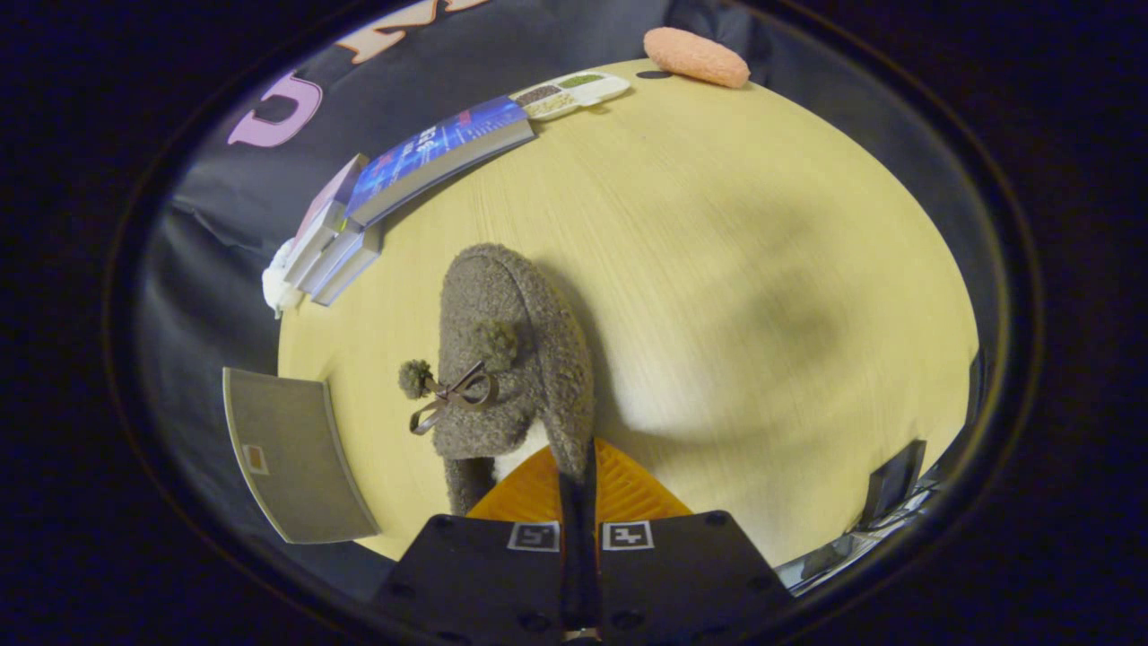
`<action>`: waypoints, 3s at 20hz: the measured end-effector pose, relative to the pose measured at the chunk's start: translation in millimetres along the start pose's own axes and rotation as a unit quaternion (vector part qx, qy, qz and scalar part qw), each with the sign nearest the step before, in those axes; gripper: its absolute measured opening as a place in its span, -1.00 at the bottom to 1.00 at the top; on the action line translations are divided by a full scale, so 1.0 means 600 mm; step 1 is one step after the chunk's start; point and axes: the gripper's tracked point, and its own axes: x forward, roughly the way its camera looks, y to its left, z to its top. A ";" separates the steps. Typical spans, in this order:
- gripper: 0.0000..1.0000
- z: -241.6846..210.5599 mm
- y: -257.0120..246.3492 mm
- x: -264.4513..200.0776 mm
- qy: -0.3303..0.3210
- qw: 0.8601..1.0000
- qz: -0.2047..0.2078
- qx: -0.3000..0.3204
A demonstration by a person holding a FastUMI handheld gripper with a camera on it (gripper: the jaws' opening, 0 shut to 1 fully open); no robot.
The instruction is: Open the storage box then place both shoes into the box .Put the left shoe in first, then the right shoe, with the right side of both shoes facing outward in a uniform manner.
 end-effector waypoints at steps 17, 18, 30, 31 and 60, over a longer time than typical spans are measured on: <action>-0.93 0.031 0.354 -0.185 -0.044 0.981 0.187 0.024; -0.93 0.027 0.378 -0.194 -0.047 0.979 0.195 0.022; -0.93 -0.120 0.608 -0.185 -0.016 0.972 0.233 -0.007; -0.93 -0.132 0.617 -0.178 -0.013 0.973 0.228 -0.012; -0.58 -0.229 0.633 -0.077 0.018 0.991 0.104 -0.077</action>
